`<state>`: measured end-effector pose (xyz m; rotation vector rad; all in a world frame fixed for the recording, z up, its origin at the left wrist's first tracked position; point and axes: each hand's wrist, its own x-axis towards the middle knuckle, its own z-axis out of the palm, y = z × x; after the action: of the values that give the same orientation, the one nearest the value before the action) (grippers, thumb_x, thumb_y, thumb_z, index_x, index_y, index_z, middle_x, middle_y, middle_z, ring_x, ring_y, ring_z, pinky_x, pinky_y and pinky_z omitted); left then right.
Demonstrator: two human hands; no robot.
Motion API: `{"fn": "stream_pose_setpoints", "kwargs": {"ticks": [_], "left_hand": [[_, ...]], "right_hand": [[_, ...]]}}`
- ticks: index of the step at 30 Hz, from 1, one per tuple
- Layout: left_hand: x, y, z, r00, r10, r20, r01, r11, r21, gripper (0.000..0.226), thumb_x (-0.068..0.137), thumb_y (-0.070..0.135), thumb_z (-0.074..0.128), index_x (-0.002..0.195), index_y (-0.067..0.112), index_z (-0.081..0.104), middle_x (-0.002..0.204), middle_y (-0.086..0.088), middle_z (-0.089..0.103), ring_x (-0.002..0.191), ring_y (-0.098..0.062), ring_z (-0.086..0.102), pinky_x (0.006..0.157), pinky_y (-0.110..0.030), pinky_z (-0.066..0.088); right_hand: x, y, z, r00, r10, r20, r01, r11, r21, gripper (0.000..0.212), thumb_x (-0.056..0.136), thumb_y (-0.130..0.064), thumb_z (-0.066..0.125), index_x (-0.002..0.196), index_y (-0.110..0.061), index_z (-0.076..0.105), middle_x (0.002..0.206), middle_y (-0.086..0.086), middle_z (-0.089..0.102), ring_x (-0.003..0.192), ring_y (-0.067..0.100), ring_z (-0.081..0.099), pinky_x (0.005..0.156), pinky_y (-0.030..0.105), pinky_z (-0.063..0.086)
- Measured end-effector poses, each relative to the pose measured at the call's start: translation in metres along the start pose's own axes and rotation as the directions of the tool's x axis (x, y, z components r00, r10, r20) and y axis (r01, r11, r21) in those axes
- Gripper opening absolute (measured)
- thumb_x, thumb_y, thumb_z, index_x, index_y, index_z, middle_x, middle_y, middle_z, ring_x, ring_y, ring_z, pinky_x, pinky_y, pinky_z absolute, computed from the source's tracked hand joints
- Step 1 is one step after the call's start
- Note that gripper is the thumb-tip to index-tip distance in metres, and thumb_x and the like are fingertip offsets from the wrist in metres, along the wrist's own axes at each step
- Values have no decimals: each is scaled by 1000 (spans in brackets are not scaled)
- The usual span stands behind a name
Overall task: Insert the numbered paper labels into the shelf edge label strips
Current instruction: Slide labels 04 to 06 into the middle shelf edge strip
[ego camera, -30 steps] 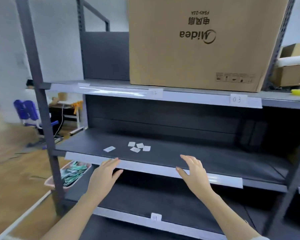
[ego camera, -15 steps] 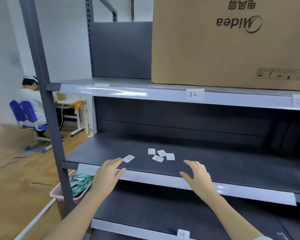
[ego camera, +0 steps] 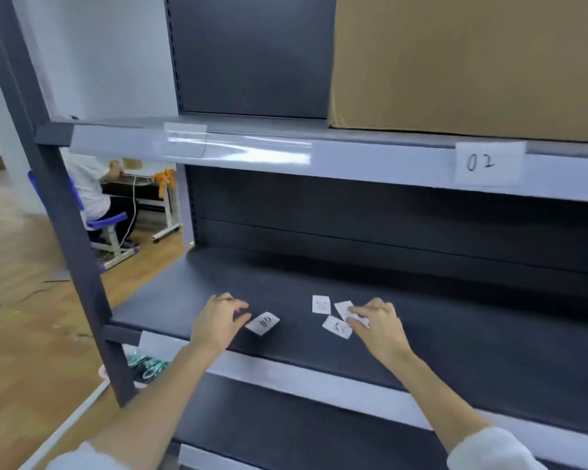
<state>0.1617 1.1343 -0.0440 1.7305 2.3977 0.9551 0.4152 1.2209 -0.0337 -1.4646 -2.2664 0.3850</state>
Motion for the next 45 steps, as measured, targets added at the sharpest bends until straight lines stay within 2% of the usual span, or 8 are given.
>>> {"fn": "stream_pose_setpoints", "kwargs": {"ticks": [5, 18, 24, 27, 30, 36, 39, 45], "left_hand": [[26, -22, 17, 986, -43, 159, 37, 998, 45, 31, 83, 22, 65, 112, 11, 65, 78, 0, 47, 95, -25, 60, 73, -19, 37], [61, -57, 52, 929, 112, 353, -103, 994, -44, 33, 78, 31, 67, 110, 24, 64, 67, 21, 37, 83, -8, 43, 80, -30, 45], [65, -56, 50, 922, 137, 362, -106, 989, -102, 38, 77, 27, 68, 114, 27, 59, 67, 18, 43, 76, -12, 44, 68, -24, 38], [65, -54, 50, 927, 162, 338, -130, 985, -115, 49, 73, 25, 71, 119, 24, 54, 74, 13, 47, 78, -11, 45, 69, -21, 36], [69, -49, 46, 925, 210, 317, -144, 965, -220, 55, 74, 25, 72, 125, 21, 50, 83, 12, 50, 72, -5, 47, 68, -14, 37], [71, -34, 37, 903, 199, 381, -54, 932, -358, 8, 79, 19, 68, 86, 23, 70, 69, 19, 61, 59, 16, 56, 59, -1, 41], [67, -31, 45, 903, 166, 396, -4, 926, -378, 24, 77, 20, 70, 63, 36, 60, 68, 14, 63, 59, 6, 57, 59, -6, 41], [59, -27, 54, 869, 117, 480, 140, 873, -467, 25, 78, 11, 69, 59, 25, 60, 57, 8, 63, 57, -4, 55, 57, -14, 42]], "right_hand": [[39, -28, 49, 989, -72, 128, 78, 996, -44, 35, 93, -33, 46, 126, -25, 57, 125, 8, 53, 119, 24, 41, 99, 32, 36], [65, -74, 117, 975, -52, 218, 91, 981, -169, 37, 93, -37, 43, 125, -24, 57, 119, 7, 49, 117, 24, 40, 98, 33, 35], [74, -83, 115, 980, 76, 181, -151, 880, 451, 14, 84, -9, 60, 90, -15, 71, 78, -8, 59, 81, 10, 59, 74, 11, 43], [78, -88, 110, 979, 75, 190, -154, 879, 451, 22, 84, -5, 57, 76, -24, 64, 80, 3, 67, 87, 18, 67, 80, 22, 51], [84, -91, 98, 989, 27, 145, -81, 921, 380, 23, 87, -3, 50, 93, -8, 72, 93, 6, 72, 85, 9, 62, 66, 2, 41], [84, -91, 79, 984, -103, 148, 63, 966, 250, 27, 89, -5, 49, 100, -10, 72, 108, 4, 71, 85, 6, 55, 61, -3, 35], [77, -87, 81, 981, -92, 169, 40, 957, 287, 26, 90, -4, 49, 101, -8, 71, 107, 6, 72, 72, 1, 53, 59, -4, 37], [68, -74, 88, 982, -55, 179, -13, 932, 361, 24, 89, -3, 50, 100, -4, 71, 104, 12, 72, 64, -4, 53, 55, 2, 40]]}}
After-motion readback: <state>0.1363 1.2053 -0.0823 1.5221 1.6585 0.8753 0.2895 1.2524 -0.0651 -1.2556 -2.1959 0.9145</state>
